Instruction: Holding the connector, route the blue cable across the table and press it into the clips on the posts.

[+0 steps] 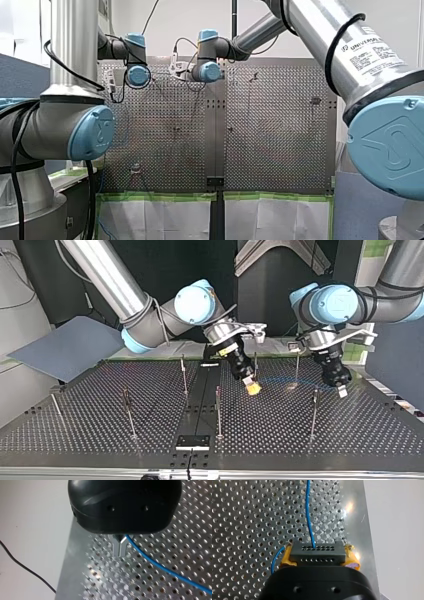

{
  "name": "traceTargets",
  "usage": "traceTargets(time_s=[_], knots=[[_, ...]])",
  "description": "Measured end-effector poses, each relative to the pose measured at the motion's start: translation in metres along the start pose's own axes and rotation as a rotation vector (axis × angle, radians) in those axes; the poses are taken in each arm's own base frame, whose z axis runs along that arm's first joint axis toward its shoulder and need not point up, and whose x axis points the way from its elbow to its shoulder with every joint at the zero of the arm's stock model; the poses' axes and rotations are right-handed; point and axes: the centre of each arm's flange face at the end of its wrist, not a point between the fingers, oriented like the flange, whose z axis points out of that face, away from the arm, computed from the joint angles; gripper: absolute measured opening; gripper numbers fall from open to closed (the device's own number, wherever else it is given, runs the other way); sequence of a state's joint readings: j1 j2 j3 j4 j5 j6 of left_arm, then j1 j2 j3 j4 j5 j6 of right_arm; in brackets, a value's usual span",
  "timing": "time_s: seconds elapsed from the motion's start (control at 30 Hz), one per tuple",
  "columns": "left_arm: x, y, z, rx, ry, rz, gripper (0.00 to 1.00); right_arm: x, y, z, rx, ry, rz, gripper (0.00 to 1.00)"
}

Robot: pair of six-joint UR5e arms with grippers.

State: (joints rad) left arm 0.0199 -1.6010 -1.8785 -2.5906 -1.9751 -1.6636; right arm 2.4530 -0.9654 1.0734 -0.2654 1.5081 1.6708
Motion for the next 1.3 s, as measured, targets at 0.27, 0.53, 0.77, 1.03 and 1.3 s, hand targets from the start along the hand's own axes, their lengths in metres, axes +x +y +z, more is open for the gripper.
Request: traceTargets(time_s=[0.27,0.53,0.77,1.03,1.3], knots=[[0.003,0.006,0.011,0.025,-0.008,-0.017,0.00,0.000,0.006,0.001,-0.009,-0.002,0.002,0.00],[0.008,0.003,0.025,0.076,-0.028,-0.064,0.00,0.000,0.008,0.001,-0.011,-0.003,0.002,0.00],[0.025,0.017,0.058,0.089,-0.028,-0.082,0.00,0.000,0.010,0.001,-0.013,-0.002,0.001,0.00],[0.041,0.022,0.072,0.140,-0.027,-0.128,0.00,0.001,0.018,0.002,-0.024,0.003,-0.001,0.00],[0.041,0.015,0.071,0.203,-0.017,-0.184,0.04,0.004,0.023,0.004,-0.029,0.004,-0.002,0.00]])
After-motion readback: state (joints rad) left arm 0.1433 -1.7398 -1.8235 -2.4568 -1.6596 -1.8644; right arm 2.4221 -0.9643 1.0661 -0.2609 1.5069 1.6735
